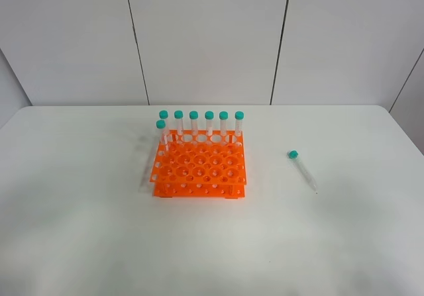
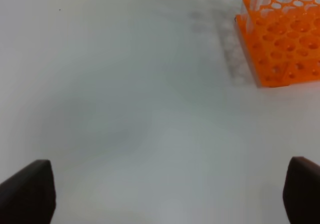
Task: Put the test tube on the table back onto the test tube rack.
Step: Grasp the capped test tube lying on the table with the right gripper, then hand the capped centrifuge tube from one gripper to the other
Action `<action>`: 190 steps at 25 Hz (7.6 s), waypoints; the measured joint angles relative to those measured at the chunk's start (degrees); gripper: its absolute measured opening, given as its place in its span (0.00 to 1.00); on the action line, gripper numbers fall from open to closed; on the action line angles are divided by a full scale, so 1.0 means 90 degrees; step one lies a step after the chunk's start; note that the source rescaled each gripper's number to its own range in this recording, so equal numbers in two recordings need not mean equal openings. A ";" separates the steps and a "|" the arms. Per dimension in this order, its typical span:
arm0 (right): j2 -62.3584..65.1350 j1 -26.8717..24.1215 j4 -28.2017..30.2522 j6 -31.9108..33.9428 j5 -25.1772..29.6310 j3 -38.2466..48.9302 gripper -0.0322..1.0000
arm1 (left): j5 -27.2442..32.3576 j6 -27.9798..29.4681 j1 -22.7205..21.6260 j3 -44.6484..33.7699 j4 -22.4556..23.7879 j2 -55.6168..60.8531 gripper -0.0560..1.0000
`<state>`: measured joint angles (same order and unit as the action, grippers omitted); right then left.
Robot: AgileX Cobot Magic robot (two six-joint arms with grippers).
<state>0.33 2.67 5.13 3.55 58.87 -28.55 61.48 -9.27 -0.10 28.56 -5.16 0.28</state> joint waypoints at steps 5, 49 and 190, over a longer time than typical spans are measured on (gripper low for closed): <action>-0.0085 0.0000 -0.0117 -0.0213 -0.0488 -0.0571 0.96 | 0.0000 0.0000 0.0000 0.0000 0.0000 0.0000 1.00; -1.2609 0.0408 -0.1285 -0.1882 -0.2052 -0.4596 0.96 | 0.0000 0.0000 0.0000 0.0000 0.0000 0.0000 1.00; -0.4904 0.1927 -0.3381 -0.4405 -0.4790 0.0150 0.06 | 0.0000 0.0000 0.0000 0.0000 -0.0007 0.0000 1.00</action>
<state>-43.80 20.02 -25.29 -36.09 15.77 -27.19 61.48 -9.27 -0.10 28.56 -5.22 0.28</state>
